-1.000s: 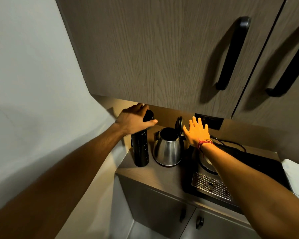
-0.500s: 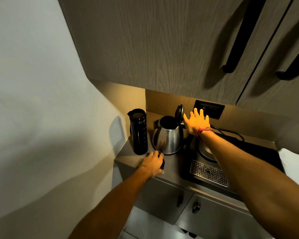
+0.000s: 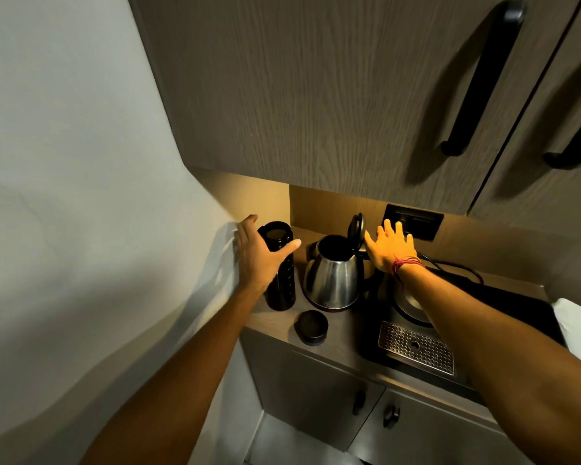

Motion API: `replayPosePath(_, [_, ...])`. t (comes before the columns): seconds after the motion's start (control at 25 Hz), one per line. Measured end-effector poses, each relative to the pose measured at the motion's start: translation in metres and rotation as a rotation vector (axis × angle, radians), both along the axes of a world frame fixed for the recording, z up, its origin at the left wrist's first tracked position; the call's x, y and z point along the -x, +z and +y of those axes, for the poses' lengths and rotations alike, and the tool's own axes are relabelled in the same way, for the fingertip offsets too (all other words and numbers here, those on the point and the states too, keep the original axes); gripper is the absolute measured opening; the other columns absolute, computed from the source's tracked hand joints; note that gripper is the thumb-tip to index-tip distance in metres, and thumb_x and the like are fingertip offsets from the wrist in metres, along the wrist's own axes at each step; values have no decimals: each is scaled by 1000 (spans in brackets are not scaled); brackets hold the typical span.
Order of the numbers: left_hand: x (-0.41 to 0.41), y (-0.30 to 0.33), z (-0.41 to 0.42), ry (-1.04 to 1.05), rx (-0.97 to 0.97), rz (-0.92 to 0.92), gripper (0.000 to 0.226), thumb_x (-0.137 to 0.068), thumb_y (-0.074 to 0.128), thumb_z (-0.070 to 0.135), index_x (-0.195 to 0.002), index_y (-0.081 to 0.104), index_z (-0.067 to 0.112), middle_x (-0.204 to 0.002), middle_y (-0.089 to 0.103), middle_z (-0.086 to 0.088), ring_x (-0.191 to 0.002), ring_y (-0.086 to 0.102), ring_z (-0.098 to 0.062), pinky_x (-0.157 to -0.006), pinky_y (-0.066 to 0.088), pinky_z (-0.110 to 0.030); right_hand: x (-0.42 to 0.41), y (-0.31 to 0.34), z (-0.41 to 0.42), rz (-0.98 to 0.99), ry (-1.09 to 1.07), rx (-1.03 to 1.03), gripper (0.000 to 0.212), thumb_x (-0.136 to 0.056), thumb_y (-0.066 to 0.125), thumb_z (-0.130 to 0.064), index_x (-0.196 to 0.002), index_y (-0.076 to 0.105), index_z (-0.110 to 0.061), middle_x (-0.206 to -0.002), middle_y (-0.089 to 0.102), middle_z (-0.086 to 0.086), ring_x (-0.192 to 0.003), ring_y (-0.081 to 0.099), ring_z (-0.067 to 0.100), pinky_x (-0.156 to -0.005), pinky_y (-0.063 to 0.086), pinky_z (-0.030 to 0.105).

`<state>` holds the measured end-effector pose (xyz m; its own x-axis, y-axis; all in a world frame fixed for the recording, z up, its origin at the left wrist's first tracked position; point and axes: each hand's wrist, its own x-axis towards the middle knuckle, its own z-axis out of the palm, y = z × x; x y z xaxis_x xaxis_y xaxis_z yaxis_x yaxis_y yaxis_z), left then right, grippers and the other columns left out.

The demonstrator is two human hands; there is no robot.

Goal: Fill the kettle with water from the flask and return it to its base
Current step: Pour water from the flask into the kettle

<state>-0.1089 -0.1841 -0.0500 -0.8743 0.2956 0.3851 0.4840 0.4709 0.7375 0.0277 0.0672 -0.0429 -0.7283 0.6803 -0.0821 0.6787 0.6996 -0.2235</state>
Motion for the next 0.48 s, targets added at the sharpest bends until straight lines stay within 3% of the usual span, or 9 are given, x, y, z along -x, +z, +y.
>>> replayPosePath(0.08, [5,-10,0,-125,-113,-398,101,-56,93,46,-138,41,14,-133,54,-7,-125,51,-25,-103,46,-44,1,0,-1,-6,5,4,74,-97,18,-57,-150,34,-6,-166,9,11,-153,2,34,-123,7,57])
replayPosePath(0.16, [5,-20,3,-160,-141,-557,91,-56,95,35,-133,50,18,-125,63,-5,-120,57,-26,-100,49,-46,1,0,-1,-5,-6,15,74,-97,18,-57,-150,33,-7,-166,9,11,-153,1,34,-123,7,56])
replayPosePath(0.32, [1,-30,12,-50,-107,-409,76,-60,93,34,-126,57,23,-118,68,-3,-112,63,-26,-91,54,-39,1,-3,0,-39,-3,14,74,-97,18,-56,-153,27,-8,-167,5,11,-154,-2,33,-123,7,56])
replayPosePath(0.48, [-3,-26,20,-104,47,-239,78,-57,90,40,-124,55,21,-115,67,-2,-104,64,-23,-84,55,-37,0,-2,0,-3,-34,26,81,-95,12,-63,-154,25,-9,-167,6,9,-154,-1,31,-123,6,53])
